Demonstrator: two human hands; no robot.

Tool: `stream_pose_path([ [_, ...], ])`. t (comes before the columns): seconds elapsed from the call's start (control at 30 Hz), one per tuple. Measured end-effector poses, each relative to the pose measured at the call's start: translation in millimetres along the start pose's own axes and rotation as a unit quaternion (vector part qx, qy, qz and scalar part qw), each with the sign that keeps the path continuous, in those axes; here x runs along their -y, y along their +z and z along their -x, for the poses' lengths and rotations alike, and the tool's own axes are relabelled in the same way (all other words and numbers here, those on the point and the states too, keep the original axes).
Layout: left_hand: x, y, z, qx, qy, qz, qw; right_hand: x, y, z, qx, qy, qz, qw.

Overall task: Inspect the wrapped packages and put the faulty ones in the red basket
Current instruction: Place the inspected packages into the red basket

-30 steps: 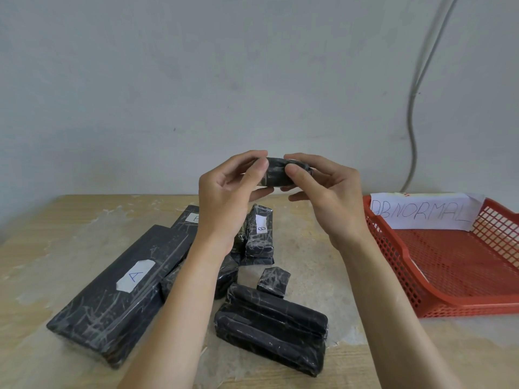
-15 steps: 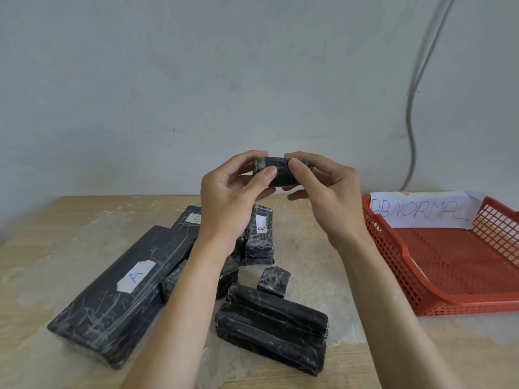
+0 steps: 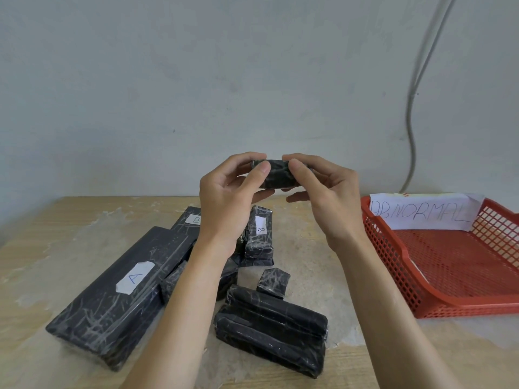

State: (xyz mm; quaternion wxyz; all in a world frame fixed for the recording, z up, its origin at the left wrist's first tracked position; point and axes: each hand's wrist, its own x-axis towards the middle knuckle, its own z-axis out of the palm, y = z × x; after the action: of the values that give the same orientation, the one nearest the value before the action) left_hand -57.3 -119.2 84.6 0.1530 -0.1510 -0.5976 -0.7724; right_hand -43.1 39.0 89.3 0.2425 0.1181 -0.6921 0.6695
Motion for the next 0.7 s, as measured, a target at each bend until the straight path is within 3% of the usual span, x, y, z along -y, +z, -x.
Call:
stream_pose_path([
  [0.17, -1.2, -2.4, -0.9, 0.042, -0.010, -0.014, 0.999, -4.1, 3.3, -1.6, -0.050, 0.004, 0.016, 0.999],
  [0.37, -3.7, -0.7, -0.1, 0.025, -0.004, -0.010, 1.000, -2.7, -1.7, -0.1, 0.016, -0.035, -0.009, 0.999],
  [0.5, -6.0, -5.8, -1.6, 0.061, -0.001, -0.033, 0.998, -4.4, -3.2, -1.4, 0.000, -0.045, -0.021, 0.999],
  [0.7, 5.1, 0.3, -0.6, -0.009, 0.035, -0.079, 0.996, -5.3, 2.8, 0.1, -0.018, -0.030, -0.007, 0.999],
])
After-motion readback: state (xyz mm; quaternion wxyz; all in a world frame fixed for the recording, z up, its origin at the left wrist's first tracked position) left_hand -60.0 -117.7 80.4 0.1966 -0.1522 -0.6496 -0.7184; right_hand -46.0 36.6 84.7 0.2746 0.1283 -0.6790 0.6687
